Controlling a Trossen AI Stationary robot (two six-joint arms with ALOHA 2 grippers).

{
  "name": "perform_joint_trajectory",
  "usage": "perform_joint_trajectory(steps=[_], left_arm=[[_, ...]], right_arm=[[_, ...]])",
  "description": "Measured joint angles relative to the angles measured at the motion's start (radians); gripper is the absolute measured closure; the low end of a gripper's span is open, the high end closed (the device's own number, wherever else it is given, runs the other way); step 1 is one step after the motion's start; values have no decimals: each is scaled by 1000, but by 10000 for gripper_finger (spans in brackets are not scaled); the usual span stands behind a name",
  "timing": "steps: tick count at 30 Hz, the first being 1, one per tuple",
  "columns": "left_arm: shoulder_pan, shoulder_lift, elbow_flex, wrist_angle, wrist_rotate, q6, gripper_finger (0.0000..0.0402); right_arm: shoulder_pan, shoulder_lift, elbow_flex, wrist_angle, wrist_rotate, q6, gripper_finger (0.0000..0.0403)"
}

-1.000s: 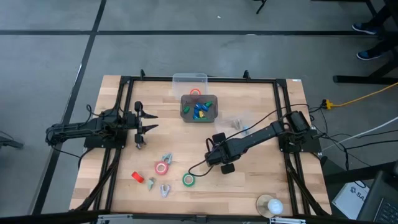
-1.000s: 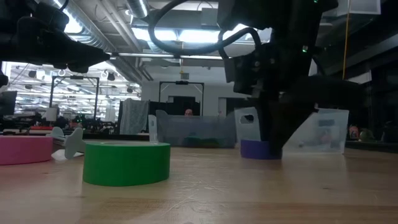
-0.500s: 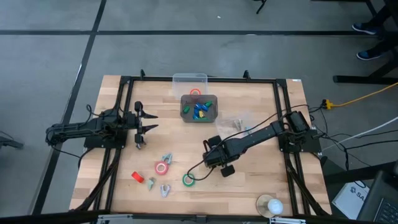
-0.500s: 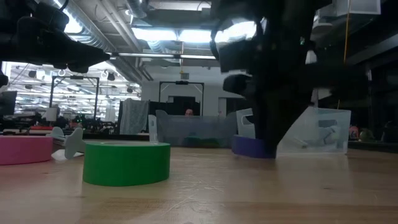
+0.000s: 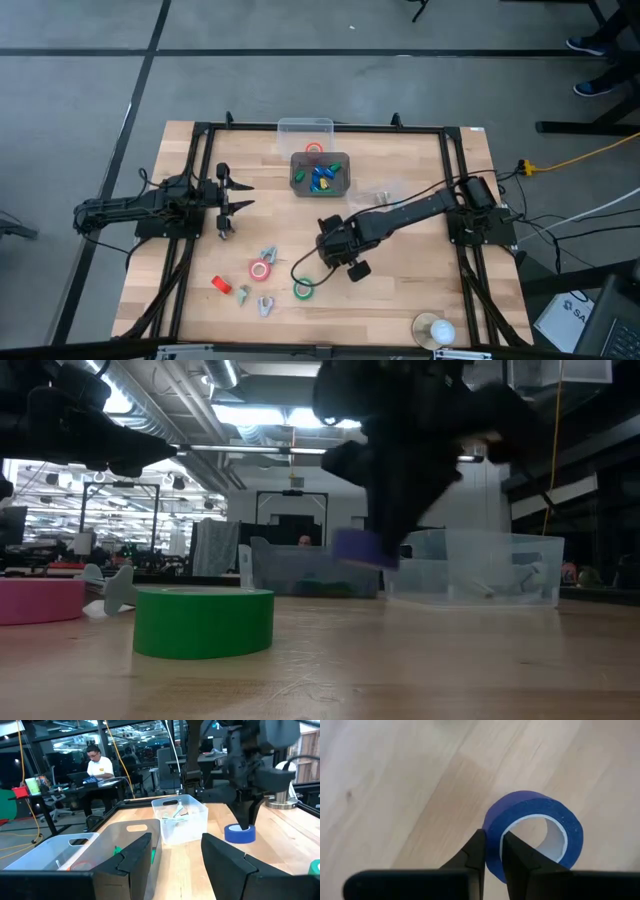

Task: Pick and place Stapler, Stapler remover, tape
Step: Put the blue tape into the top transparent bin

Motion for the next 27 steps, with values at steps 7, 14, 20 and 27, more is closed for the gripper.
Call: perform_joint_trajectory(steps=[7, 14, 20, 27], left_arm=[[0, 0, 0, 1, 0, 0, 233], [0, 0, 0, 3, 0, 0, 233], [0, 0, 0, 3, 0, 0, 233], [0, 0, 0, 3, 0, 0, 233]], right_arm=[[-35, -1, 87, -1, -54, -71, 357], [-79, -2, 189, 11, -60, -162, 357], [-142, -3, 250, 40, -61, -208, 357], [-235, -3, 262, 112, -76, -230, 357]])
